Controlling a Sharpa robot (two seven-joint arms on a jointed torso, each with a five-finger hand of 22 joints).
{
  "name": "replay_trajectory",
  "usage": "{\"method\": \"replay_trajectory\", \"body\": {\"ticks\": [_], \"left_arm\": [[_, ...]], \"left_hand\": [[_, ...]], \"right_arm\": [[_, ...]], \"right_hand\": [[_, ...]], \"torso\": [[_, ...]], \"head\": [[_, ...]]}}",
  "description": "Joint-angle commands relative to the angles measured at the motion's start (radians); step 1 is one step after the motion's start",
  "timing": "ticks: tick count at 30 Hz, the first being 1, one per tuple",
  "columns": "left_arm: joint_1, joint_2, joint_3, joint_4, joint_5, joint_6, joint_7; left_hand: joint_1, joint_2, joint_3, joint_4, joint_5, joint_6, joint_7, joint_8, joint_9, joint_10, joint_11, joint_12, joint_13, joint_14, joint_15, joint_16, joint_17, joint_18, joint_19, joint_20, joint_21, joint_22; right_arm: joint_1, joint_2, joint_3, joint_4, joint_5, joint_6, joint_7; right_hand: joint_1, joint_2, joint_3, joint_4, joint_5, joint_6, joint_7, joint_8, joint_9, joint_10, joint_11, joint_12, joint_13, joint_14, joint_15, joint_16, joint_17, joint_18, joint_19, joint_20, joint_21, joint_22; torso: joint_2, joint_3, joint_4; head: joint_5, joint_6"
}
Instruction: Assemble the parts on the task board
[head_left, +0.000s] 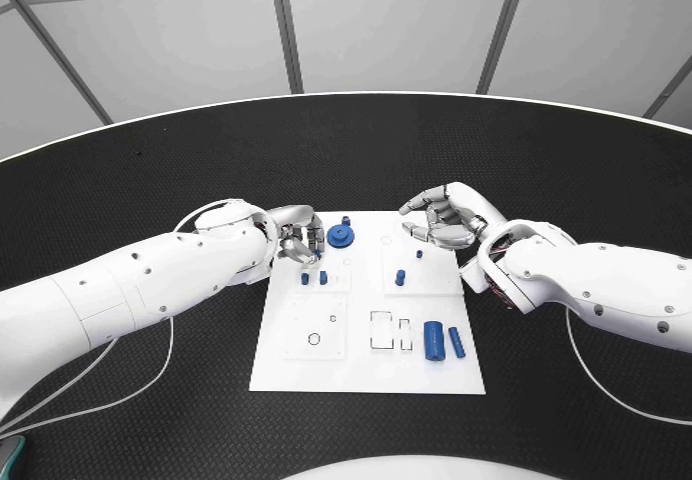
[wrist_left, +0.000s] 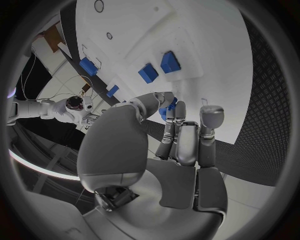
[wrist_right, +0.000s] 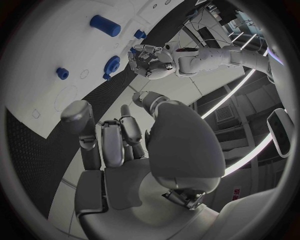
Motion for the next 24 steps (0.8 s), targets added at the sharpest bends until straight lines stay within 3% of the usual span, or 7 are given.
{"method": "replay_trajectory", "body": {"ticks": [1,24], "left_arm": [[0.0,0.0,0.0,0.001,0.0,0.004,-0.001],[-0.001,0.0,-0.001,0.003,0.0,0.009,0.005]], "left_hand": [[0.008,-0.001,0.001,-0.006,-0.003,0.01,-0.001,-0.006,0.001,0.01,0.0,-0.005,-0.001,0.001,-0.001,-0.003,-0.001,-0.005,0.005,-0.001,0.005,0.0],[0.01,0.002,0.001,-0.006,-0.004,0.014,-0.001,-0.008,0.002,0.014,-0.001,-0.006,-0.001,-0.001,-0.002,-0.004,-0.011,-0.005,0.006,-0.001,0.007,0.003]], "right_arm": [[0.0,0.0,0.0,0.0,0.0,0.0,0.0],[0.0,0.0,0.0,0.0,0.0,-0.001,0.0]], "right_hand": [[-0.012,-0.001,-0.002,-0.005,0.004,-0.001,0.002,0.003,-0.001,-0.003,0.0,0.002,0.0,0.043,-0.006,-0.004,0.0,0.016,-0.003,0.003,0.005,0.001],[-0.012,-0.001,-0.002,-0.005,0.004,-0.001,0.002,0.003,-0.001,-0.003,0.0,0.002,0.0,0.043,-0.006,-0.004,0.0,0.016,-0.003,0.003,0.005,0.001]], "torso": [[-0.001,-0.0003,0.0002],[0.0,0.0004,0.0005]], "head": [[0.0,-0.001],[-0.001,-0.004]]}}
